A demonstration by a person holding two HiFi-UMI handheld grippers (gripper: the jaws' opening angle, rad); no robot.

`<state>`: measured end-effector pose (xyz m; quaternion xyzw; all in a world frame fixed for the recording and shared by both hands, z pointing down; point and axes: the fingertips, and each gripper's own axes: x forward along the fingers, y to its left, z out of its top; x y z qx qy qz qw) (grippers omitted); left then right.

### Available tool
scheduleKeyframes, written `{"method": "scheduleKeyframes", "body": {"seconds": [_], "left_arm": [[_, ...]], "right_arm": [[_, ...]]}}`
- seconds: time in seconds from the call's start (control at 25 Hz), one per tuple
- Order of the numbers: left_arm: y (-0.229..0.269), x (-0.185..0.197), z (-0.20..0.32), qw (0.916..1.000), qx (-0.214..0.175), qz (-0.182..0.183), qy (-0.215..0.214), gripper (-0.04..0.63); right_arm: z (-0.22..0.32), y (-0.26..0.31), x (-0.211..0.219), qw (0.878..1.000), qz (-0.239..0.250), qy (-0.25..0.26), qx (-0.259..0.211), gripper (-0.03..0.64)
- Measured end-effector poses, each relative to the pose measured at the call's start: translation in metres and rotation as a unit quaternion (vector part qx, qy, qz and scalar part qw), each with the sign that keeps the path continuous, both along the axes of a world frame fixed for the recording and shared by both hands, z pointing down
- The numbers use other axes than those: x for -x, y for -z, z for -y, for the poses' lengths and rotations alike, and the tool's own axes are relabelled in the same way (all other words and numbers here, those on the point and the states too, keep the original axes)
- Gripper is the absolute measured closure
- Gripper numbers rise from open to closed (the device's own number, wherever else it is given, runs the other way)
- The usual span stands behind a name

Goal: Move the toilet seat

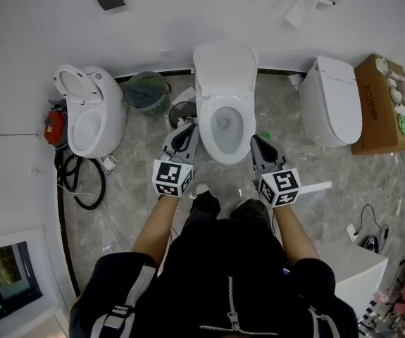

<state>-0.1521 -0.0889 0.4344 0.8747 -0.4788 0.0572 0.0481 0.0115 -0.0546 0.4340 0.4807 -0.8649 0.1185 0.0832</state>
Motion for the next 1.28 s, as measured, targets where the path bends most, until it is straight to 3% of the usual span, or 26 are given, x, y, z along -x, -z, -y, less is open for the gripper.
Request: {"method": "scheduleKeyframes", "body": {"seconds": [0.48, 0.72, 0.96, 1.28], "left_arm": [[-0.001, -0.007, 0.034, 0.9993, 0.001, 0.008, 0.035, 0.589], [-0.022, -0.022, 0.047, 0.9993, 0.021, 0.013, 0.026, 0.589], [-0.076, -0.028, 0.069, 0.9980, 0.054, 0.028, 0.018, 0.589], [-0.188, -0.038, 0.059, 0.9922, 0.118, 0.037, -0.013, 0.589]], "right_arm": [[0.049, 0.001, -0.020, 1.000, 0.010, 0.021, -0.008, 0.618], [0.066, -0.017, -0.027, 0.999, 0.008, 0.030, 0.010, 0.607], [0.080, -0.068, -0.031, 0.998, 0.011, 0.029, 0.048, 0.594], [0.079, -0.184, -0.039, 0.989, 0.024, 0.009, 0.144, 0.524]]}}
